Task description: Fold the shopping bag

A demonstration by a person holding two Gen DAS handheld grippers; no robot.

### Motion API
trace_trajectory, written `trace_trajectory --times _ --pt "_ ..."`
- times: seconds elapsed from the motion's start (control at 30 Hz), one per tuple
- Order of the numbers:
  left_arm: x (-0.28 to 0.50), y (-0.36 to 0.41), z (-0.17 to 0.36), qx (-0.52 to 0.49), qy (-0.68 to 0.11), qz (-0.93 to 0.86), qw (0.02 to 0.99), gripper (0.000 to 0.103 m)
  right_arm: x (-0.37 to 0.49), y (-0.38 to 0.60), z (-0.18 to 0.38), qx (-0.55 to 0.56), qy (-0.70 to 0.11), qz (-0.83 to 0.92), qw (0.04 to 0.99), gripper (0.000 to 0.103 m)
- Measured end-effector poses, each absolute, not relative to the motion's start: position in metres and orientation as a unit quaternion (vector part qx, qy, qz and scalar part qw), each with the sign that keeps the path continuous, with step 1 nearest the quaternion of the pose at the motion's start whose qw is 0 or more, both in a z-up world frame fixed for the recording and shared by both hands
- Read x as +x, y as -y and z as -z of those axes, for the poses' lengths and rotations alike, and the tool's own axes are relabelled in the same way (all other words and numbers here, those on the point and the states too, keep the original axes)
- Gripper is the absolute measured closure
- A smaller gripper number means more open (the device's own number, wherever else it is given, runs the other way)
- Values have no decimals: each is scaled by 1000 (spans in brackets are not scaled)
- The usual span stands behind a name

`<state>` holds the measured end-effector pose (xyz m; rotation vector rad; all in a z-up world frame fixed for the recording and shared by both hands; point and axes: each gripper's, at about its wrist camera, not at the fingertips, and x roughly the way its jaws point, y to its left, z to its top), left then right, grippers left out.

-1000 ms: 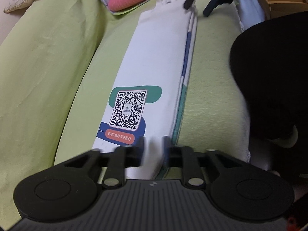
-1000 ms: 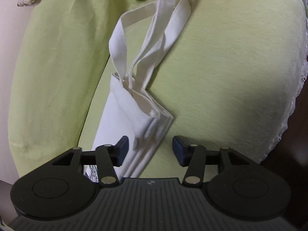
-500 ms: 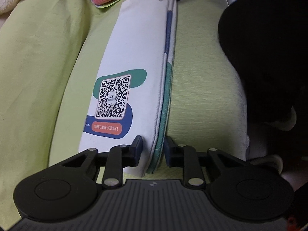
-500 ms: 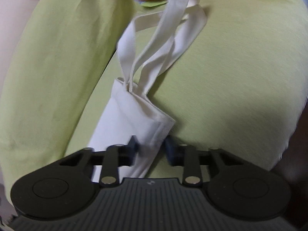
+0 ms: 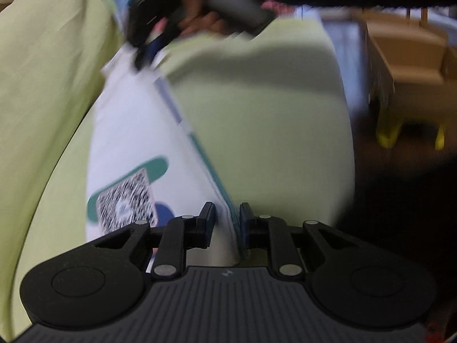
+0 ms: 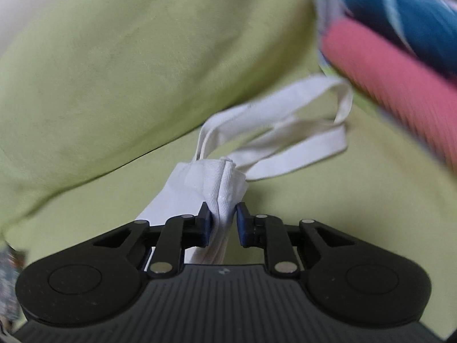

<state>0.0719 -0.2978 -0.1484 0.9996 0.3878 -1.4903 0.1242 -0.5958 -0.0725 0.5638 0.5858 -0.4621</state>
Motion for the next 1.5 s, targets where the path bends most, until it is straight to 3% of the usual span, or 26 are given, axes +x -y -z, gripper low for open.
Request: trace_trajectory --times 0.2,0.23,0.27,0.33,0.57,0.73,0.9,0.93,0.97,1.03,1.5 --pt "68 368 157 388 -163 661 621 81 146 638 85 254 -322 241 880 82" --pt "69 367 156 385 -166 659 625 80 140 636 89 260 -323 245 877 77" --pt "70 362 154 382 -171 656 628 78 134 634 93 266 -323 249 873 64" --pt "77 341 141 369 -179 652 638 69 111 624 96 294 -307 256 868 57" --pt "154 257 92 272 -248 585 723 65 -11 513 107 476 -226 200 826 56" --pt "211 265 102 214 -329 564 726 61 -36 444 129 555 -238 176 777 55" --pt "238 271 134 177 -406 545 712 60 -19 435 133 574 -235 165 767 54" --pt "242 270 139 160 -417 549 706 60 -14 434 133 573 -235 156 769 56" --pt "244 271 142 142 -425 555 701 61 -4 435 134 569 -240 149 772 74" --pt "238 275 145 137 -422 561 699 62 3 435 135 552 -256 159 778 90" --pt "108 293 135 267 -345 603 668 67 -81 469 132 537 -282 215 765 94"
